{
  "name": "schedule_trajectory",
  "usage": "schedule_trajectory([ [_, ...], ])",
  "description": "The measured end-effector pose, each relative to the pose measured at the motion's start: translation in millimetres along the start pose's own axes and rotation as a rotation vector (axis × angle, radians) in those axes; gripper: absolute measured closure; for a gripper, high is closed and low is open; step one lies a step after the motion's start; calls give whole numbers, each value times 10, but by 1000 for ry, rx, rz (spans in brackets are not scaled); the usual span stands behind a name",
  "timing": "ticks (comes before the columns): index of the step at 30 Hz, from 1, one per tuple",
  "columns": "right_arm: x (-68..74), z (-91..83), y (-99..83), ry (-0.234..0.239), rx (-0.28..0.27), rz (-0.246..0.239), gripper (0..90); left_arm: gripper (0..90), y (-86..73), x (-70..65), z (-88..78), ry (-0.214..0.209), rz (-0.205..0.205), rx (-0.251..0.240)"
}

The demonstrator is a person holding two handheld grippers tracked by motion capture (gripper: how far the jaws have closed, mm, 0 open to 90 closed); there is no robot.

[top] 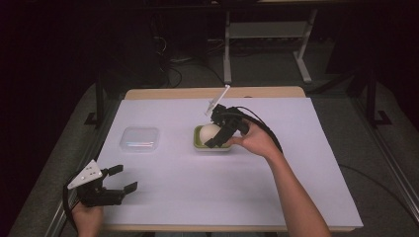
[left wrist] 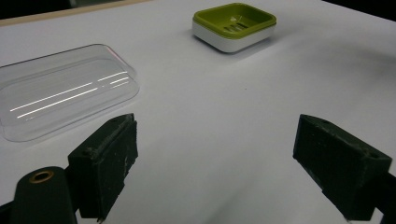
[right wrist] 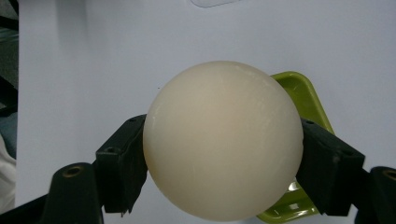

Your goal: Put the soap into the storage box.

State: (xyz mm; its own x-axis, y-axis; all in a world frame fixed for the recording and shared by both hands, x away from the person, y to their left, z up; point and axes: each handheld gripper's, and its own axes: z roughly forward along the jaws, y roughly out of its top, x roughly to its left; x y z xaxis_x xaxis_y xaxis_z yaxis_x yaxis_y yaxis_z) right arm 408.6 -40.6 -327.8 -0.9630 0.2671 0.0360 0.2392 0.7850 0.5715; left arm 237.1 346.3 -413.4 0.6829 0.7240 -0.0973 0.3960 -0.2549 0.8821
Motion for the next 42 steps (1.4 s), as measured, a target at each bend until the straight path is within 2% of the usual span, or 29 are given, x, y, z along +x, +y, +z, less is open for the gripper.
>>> schedule_trajectory([
  [6,-93,76,-17,-11,-2,15,242,132,-1,-1,2,-1,-3,-1],
  [13,-199,185,-46,-2,15,42,241,133,-4,5,1,-2,-3,-5],
  [21,-228,254,-58,-5,36,56,241,133,-4,-1,3,-4,-9,-7],
  [39,-358,359,-91,8,36,95,241,133,-2,-2,6,-3,-5,-2],
  [42,-378,393,-100,1,57,102,241,133,-4,0,1,-3,-6,-3],
])
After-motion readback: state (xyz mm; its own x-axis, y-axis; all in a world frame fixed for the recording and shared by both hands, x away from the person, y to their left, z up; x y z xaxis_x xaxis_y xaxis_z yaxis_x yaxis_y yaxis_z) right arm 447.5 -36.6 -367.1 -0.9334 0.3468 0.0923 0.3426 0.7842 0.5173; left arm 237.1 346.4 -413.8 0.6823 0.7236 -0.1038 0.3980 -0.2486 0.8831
